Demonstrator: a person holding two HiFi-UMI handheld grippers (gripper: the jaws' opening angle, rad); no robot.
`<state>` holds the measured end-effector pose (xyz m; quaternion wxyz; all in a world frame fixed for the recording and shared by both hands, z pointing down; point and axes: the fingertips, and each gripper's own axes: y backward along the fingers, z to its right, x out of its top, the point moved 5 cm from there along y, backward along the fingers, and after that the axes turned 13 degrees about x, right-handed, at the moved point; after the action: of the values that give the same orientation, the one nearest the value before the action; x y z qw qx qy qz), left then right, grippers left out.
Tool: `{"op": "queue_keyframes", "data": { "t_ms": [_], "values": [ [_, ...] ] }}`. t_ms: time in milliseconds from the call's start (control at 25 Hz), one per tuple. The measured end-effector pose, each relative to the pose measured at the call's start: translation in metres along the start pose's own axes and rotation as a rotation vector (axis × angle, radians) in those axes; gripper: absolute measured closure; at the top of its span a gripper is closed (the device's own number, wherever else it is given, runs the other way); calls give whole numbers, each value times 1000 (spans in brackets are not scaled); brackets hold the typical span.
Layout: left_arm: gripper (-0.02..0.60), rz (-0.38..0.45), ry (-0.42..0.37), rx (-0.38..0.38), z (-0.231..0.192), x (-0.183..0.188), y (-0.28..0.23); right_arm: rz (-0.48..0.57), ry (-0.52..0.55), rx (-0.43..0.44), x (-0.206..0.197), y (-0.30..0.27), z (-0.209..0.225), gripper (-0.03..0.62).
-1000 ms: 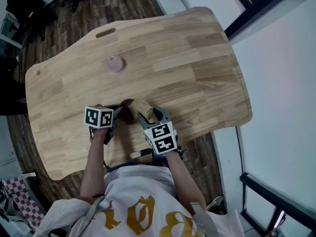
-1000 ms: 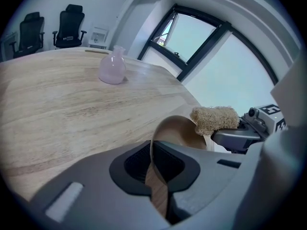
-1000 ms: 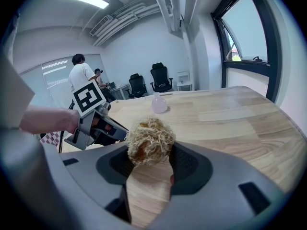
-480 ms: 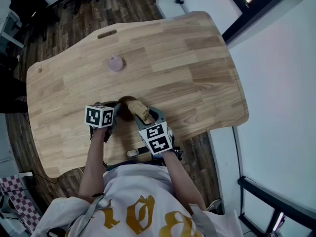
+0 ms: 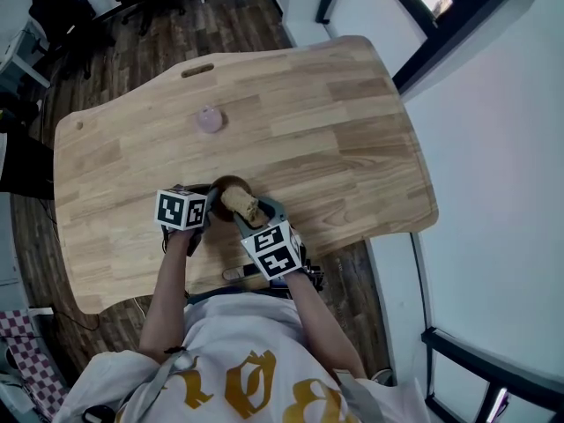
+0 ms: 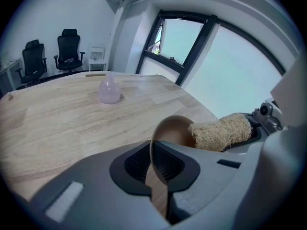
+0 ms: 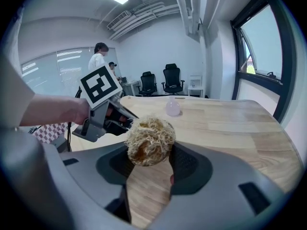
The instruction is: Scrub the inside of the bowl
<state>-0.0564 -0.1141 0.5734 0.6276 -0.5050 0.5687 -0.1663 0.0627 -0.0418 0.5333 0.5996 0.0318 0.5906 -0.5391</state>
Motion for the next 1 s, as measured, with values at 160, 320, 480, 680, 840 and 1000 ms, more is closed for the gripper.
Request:
{"op": "queue_keyframes", "data": {
  "t_ms": [160, 320, 480, 680, 840, 1000],
  "values": [
    [567, 12, -9, -5, 8, 3, 7, -64, -5, -44, -5, 1, 3, 399],
    [566, 14, -19, -1, 14, 0, 11, -126, -20, -58, -11, -1, 9, 399],
    [566, 17, -14, -13, 18, -4, 15, -196, 16, -95, -15, -4, 11, 399],
    [560, -38, 58, -72, 25, -14, 16, -300, 65, -129, -27, -7, 11, 399],
    [555, -46, 49, -65, 28, -15, 16, -396, 156, -155, -34, -11, 11, 399],
    [540, -75, 60, -76, 31, -20, 15, -467, 189, -163, -42, -18, 10, 399]
  ]
}}
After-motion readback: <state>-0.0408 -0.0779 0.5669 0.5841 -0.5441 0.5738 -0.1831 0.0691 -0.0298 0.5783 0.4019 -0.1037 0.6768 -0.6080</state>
